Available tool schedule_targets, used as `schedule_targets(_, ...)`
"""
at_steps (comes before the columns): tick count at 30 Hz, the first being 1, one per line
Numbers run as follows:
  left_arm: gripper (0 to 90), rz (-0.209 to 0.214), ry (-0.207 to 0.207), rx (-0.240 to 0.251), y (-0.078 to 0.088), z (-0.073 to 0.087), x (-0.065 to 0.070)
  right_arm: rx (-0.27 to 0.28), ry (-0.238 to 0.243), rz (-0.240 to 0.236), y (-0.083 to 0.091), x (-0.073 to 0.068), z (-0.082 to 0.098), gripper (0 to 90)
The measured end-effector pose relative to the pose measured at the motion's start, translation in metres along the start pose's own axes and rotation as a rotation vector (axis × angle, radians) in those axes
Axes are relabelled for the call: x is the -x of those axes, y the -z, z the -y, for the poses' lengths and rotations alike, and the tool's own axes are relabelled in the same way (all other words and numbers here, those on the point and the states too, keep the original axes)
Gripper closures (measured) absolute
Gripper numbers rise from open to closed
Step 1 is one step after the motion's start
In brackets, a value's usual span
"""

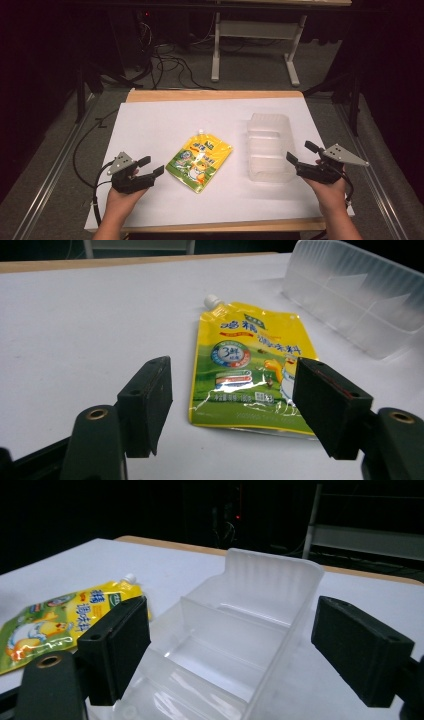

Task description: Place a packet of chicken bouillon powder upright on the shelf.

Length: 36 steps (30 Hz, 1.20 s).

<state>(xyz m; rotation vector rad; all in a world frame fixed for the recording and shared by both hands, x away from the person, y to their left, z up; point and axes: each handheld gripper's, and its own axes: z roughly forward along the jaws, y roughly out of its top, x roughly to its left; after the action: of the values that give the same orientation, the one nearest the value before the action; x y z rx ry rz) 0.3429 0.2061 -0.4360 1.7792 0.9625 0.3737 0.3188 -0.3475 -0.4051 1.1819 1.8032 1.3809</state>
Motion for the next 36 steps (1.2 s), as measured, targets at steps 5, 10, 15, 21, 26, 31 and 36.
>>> schedule_targets(5,33.3,-0.009,0.010,0.015,0.002,0.000,-0.003,-0.015,-0.004,0.016,-0.001,0.001,0.003,17.6)
schedule_targets(10,33.4,-0.001,0.010,0.021,0.004,0.000,-0.003,-0.017,-0.005,0.014,-0.002,0.000,0.003,17.6)
schedule_targets(15,33.4,0.007,0.012,0.026,0.006,-0.001,-0.004,-0.016,-0.008,0.005,-0.003,-0.001,0.004,17.0)
schedule_targets(21,33.4,0.006,0.020,0.016,0.003,-0.001,-0.006,-0.022,-0.004,0.002,-0.004,0.000,0.004,16.5)
schedule_targets(26,43.1,0.018,0.009,-0.025,-0.002,0.001,-0.007,-0.028,-0.004,-0.002,-0.004,0.001,0.005,17.0)
schedule_targets(31,60.7,-0.034,-0.005,-0.116,-0.016,0.006,-0.008,-0.037,0.000,-0.005,-0.006,0.000,0.005,17.6)
schedule_targets(36,90.0,-0.142,-0.016,-0.152,-0.029,0.008,-0.011,-0.046,0.006,-0.011,-0.008,-0.001,0.005,18.3)
